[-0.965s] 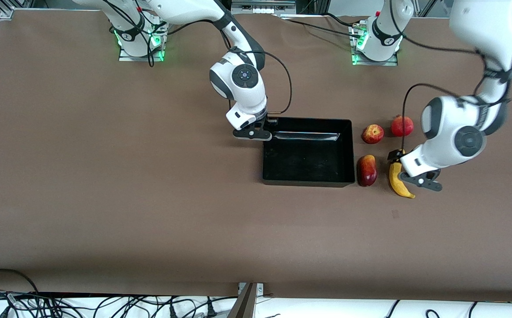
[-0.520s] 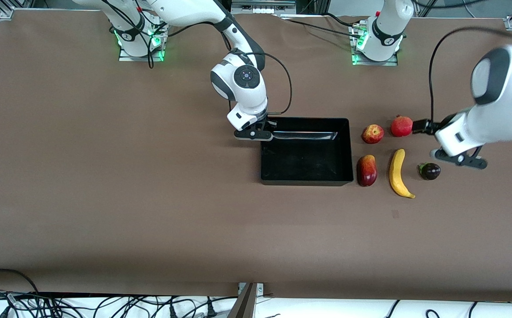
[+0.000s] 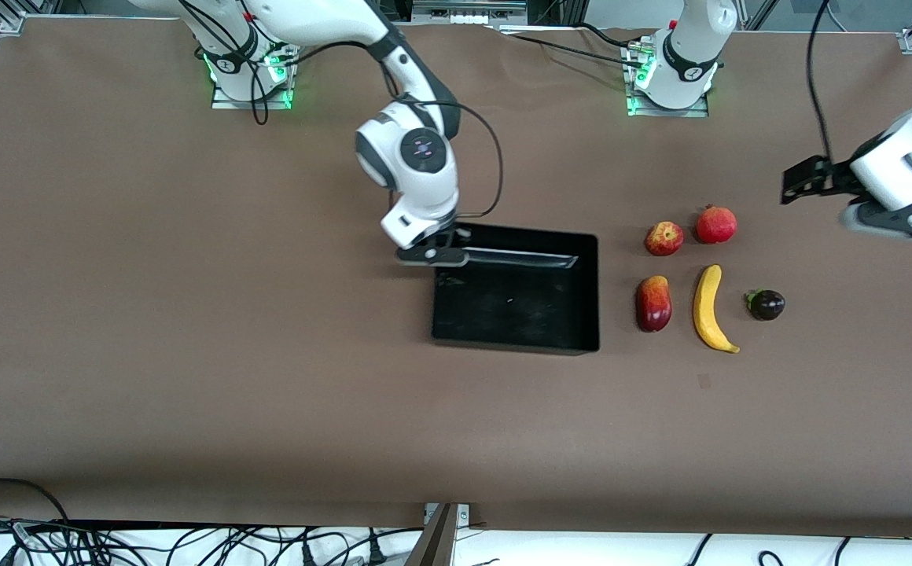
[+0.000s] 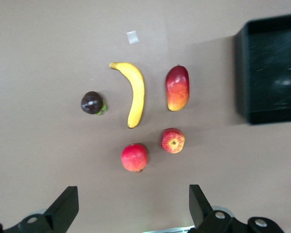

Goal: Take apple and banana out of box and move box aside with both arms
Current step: 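Drag the empty tray away with the right gripper while the left gripper withdraws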

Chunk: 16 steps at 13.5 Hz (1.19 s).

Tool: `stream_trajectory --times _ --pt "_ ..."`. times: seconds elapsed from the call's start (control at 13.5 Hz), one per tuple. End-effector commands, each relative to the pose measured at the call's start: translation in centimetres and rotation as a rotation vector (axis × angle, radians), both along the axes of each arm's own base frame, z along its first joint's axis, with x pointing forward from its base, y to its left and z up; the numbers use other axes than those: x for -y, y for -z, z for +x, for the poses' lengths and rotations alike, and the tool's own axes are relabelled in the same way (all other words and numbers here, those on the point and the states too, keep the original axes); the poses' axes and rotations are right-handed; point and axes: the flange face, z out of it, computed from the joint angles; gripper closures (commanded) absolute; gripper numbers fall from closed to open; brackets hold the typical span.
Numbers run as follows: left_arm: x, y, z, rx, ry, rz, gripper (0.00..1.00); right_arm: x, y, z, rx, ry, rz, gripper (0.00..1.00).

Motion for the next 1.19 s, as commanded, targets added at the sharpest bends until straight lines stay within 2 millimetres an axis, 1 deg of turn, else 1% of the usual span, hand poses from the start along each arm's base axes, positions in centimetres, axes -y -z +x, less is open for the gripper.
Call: stream_trajectory --times 0.0,0.15,0.22,0.3,0.37,0.45,0.59,0.67,0.82,0.89,1.04,1.11 --pt "-1.4 -0.6 -0.5 0.003 -0.033 0.016 0.0 6.2 -6.6 2.9 -0.036 -0.044 0.045 1.0" --pt "-1.4 -0.8 -0.7 0.008 -0.079 0.021 0.0 11.5 -8.4 5.2 -0.043 -0.09 0.02 1.0" --pt "-1.3 -0.8 -0.7 0.005 -0.097 0.024 0.0 14.5 -8.9 6.2 -0.046 -0.104 0.006 1.0" --pt "-1.0 -0.8 -0.7 0.007 -0.098 0.024 0.0 17.1 -9.1 6.6 -0.051 -0.099 0.01 1.0" --pt "-1.0 -0.7 -0.6 0.004 -0.097 0.025 0.0 20.4 -9.1 7.1 -0.057 -0.091 0.015 1.0" --pt "-1.2 -0.3 -0.4 -0.002 -0.099 0.025 0.0 24.0 -8.6 7.4 -0.067 -0.109 0.011 1.0" --pt "-1.0 -0.4 -0.4 -0.002 -0.096 0.023 0.0 31.5 -7.2 7.8 -0.084 -0.145 0.005 1.0" --pt "-1.0 -0.5 -0.4 -0.002 -0.096 0.025 0.0 34.4 -6.4 7.8 -0.093 -0.151 0.007 1.0" --pt "-1.3 -0.5 -0.3 -0.002 -0.098 0.025 0.0 39.5 -4.9 7.5 -0.083 -0.16 -0.002 1.0" --pt "-1.6 -0.2 -0.3 0.004 -0.097 0.022 0.0 41.7 -3.9 7.1 -0.071 -0.167 -0.002 1.0" --pt "-1.7 -0.4 -0.4 0.016 -0.094 0.022 0.0 45.3 -2.2 6.5 -0.069 -0.165 -0.007 1.0" --pt "-1.9 -0.1 -0.4 0.017 -0.097 0.022 0.0 46.3 -1.4 6.3 -0.071 -0.149 0.0 1.0"
